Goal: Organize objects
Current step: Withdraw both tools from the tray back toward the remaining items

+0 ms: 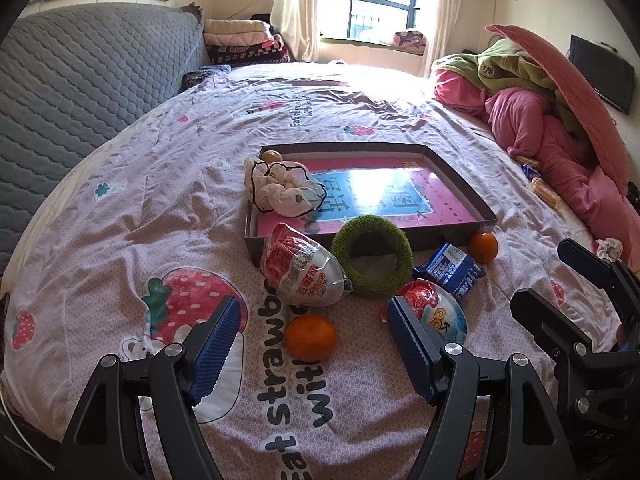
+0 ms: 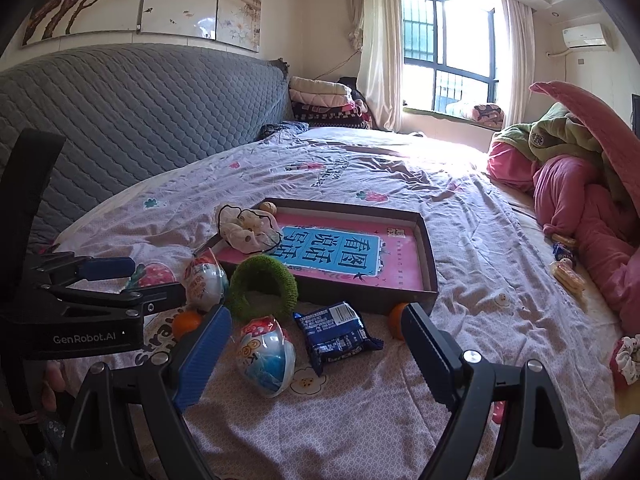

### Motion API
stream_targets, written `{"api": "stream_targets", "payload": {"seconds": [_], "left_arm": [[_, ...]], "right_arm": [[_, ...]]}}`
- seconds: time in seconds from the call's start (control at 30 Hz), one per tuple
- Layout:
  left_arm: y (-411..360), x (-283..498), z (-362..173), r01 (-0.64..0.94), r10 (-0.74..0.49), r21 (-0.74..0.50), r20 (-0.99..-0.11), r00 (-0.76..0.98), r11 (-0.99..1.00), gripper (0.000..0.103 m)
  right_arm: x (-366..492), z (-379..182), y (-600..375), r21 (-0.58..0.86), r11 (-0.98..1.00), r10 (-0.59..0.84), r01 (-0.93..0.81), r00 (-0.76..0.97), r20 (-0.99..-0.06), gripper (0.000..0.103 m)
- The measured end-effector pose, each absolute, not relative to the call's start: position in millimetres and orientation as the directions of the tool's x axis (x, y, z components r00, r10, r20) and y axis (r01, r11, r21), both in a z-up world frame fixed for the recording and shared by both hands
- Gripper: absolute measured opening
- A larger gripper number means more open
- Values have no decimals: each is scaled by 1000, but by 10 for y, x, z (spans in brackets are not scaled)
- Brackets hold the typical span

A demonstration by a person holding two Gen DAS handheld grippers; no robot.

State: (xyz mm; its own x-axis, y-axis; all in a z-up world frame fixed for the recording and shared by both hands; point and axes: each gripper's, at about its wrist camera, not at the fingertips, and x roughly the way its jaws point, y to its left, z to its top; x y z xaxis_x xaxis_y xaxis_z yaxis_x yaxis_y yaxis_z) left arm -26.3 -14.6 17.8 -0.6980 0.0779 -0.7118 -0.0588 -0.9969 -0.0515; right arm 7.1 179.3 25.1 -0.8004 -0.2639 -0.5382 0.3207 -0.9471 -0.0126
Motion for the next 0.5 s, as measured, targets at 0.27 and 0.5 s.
{"api": "stream_targets", "payload": {"seconds": [0.27,0.5], "left_arm": [[-189,-169,129,-59,77,-50,-726,-683,-997,76],[-181,-139,62,-64,72,-39,-741,-667,-997,76]], "right_arm": [[158,232,1724,-29,-943,-263,331,-796,-545,87],[196,195,1673,-34,-938,-267,344,-784,-560,87]]}}
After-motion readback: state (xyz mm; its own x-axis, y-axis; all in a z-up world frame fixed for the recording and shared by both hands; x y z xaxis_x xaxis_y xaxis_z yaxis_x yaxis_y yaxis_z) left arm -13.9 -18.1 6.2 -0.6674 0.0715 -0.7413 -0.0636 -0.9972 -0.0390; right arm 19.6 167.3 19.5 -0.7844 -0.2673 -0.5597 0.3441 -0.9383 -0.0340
